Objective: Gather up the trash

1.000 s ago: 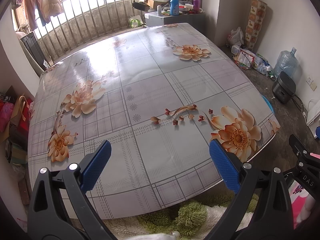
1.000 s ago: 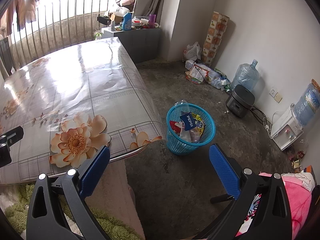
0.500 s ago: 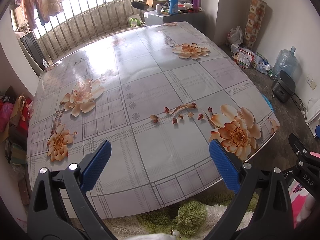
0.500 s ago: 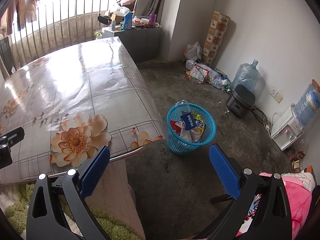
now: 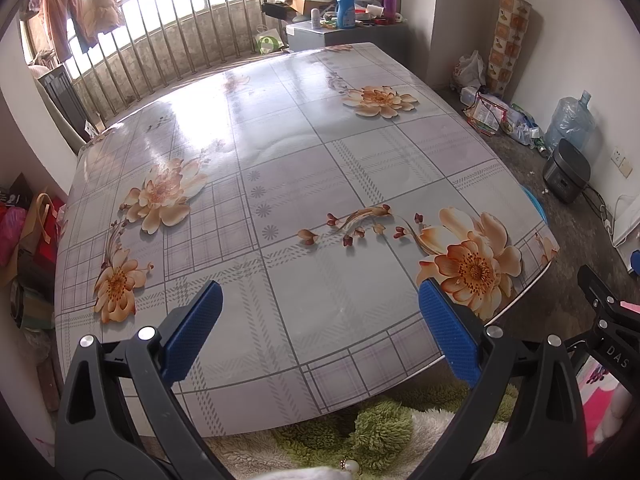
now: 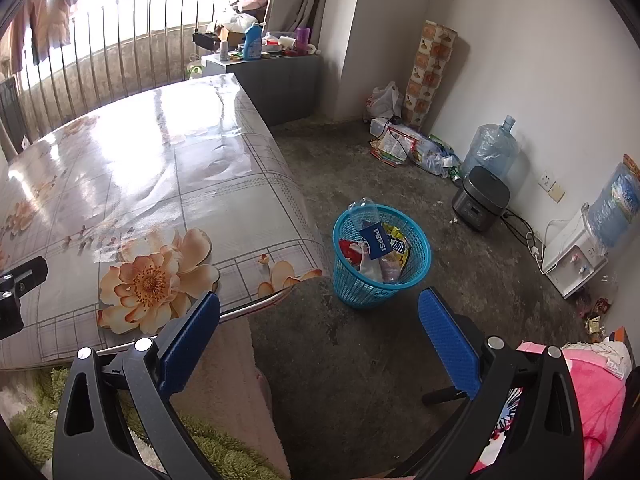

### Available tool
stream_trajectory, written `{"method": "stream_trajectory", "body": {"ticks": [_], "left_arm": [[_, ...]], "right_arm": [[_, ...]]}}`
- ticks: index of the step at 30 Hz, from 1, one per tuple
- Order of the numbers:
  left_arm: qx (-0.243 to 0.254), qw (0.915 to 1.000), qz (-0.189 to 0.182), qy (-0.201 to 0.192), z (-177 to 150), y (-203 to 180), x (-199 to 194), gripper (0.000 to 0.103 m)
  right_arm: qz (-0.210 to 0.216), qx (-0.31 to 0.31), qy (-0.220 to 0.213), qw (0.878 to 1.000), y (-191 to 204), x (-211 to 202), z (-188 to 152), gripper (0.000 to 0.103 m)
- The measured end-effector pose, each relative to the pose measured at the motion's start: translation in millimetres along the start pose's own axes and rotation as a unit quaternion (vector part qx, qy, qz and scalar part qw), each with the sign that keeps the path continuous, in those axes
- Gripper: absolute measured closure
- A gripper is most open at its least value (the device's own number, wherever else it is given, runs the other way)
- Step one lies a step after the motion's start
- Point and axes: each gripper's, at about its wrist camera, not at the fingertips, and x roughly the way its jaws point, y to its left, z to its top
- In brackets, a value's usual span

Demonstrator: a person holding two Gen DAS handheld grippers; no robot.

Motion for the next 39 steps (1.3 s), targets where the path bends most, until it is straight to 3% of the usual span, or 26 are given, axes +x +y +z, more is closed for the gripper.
{"method": "stream_trajectory", "body": {"ticks": [39], "left_arm": [[0.002,1.0,0.0,-0.001,-1.2,-2.4,-0.7,0.009]], "right_arm": [[0.0,0.001,0.0,1.0,-1.1,0.5,-3.0,0.006]]}}
